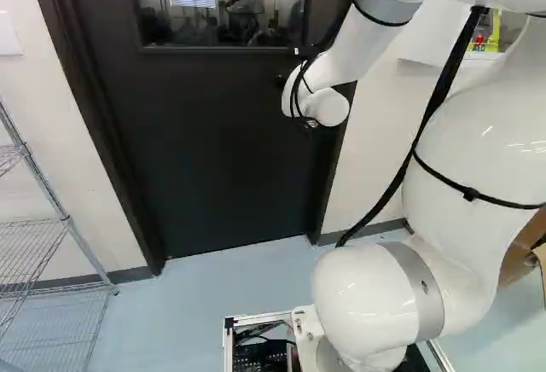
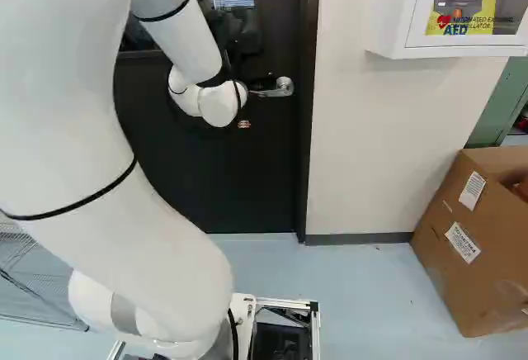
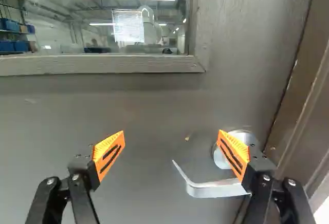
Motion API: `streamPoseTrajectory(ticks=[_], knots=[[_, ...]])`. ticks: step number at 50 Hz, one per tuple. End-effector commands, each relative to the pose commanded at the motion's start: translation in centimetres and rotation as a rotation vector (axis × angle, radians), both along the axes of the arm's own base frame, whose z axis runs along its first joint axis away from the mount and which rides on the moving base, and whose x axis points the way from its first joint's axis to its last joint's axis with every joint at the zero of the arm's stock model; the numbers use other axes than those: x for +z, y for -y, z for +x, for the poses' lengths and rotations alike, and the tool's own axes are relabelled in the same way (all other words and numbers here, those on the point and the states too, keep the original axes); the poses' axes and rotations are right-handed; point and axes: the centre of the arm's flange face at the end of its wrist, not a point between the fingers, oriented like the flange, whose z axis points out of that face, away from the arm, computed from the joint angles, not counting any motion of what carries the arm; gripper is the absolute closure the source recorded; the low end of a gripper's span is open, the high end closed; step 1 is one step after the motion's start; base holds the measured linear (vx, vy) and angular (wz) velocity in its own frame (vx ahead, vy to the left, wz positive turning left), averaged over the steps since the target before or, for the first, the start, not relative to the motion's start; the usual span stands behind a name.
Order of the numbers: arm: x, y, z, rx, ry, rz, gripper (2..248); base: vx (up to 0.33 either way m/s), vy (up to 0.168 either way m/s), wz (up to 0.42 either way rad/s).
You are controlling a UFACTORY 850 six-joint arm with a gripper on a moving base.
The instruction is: Open the door and move inside
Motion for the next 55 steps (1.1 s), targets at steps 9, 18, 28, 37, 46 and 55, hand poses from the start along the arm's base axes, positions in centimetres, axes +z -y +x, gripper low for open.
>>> streamPoseTrajectory(ticks=[9,18,28,37,46,55], knots=[[-0.9,0.0,0.1,0.000,-0.020,0.000,3,0.000,0.000,0.000],[-1.9,0.1,0.1,-0.002,-0.040,0.001,3,0.000,0.000,0.000],[-2.9,0.5,-0.6,-0.011,-0.063,0.002,3,0.000,0.000,0.000],[-3.9,0.6,-0.9,-0.013,-0.084,0.002,3,0.000,0.000,0.000],[-4.8,0.8,-1.1,-0.017,-0.104,0.003,3,0.000,0.000,0.000],[-5.7,1.6,-2.0,-0.036,-0.126,0.005,3,0.000,0.000,0.000]])
